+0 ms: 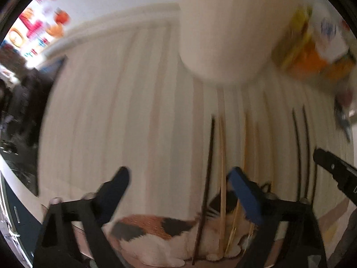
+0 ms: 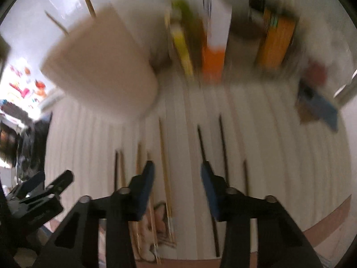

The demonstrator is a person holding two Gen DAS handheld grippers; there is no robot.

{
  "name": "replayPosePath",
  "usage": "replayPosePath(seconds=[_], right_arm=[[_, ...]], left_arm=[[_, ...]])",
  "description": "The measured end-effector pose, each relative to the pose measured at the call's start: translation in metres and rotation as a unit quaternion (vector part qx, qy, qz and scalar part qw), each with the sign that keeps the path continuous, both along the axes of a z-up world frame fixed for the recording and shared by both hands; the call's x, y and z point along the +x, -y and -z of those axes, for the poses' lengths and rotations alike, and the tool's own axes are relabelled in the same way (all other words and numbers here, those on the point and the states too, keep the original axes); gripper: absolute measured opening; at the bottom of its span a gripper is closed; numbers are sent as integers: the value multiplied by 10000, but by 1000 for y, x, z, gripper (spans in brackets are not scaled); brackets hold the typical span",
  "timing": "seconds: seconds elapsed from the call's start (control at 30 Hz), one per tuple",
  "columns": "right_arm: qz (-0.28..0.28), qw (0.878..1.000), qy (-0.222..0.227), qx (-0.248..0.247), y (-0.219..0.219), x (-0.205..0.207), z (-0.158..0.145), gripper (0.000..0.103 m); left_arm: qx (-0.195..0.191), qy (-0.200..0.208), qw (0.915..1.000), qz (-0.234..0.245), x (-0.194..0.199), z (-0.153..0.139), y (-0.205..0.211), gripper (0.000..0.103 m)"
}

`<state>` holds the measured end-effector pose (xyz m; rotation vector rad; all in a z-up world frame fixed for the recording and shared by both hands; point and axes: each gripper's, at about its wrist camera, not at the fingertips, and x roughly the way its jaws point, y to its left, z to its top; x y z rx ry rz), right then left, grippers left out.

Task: Organize utensils
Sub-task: 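Grasp a dark chopstick with the left tool while the right grasps a wooden one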

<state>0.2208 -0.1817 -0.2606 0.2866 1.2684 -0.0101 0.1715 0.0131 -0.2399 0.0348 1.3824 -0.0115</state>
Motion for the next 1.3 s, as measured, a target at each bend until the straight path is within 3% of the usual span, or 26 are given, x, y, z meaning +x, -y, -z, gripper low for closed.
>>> replayPosePath(seconds=[0.13,0.2,0.23,0.33,0.4,0.5,0.53,0.6,0.63,1.0,1.3], right_arm=[[-40,9991,-403,87,-4,-7,38,38],[-66,9985,-517,136,-6,-7,52,38],[-84,9983,-557,146,-8,-6,56,38],[-199,9974,-667,160,-15,-3,68,37],[-322,9968,-713,130,-22,1,73,37],[-533,9951,-833,37,-34,8,83,34],[-594,9944,-875,-46,-38,10,85,29],[-650,9926,-990,-272,-44,12,92,8],[-651,9925,-947,-420,-45,10,91,7],[-726,9845,-1555,-358,-17,-46,97,7],[-840,9784,-1818,-517,-5,-40,100,8]], left_arm=[[-1,-369,9990,264,-6,34,16,58],[26,-529,9980,353,-7,47,23,38],[12,-568,9978,349,-8,50,24,38],[13,-391,9986,349,-7,47,25,23],[-11,-366,9988,325,-7,45,22,5],[60,-322,9992,238,-8,42,13,5],[79,-322,9993,189,-8,41,8,5],[90,-329,9994,97,-9,40,-3,4],[78,-351,9993,39,-11,40,-9,4],[113,-510,9986,-51,-25,38,-31,4],[208,-604,9979,57,-14,43,0,4]])
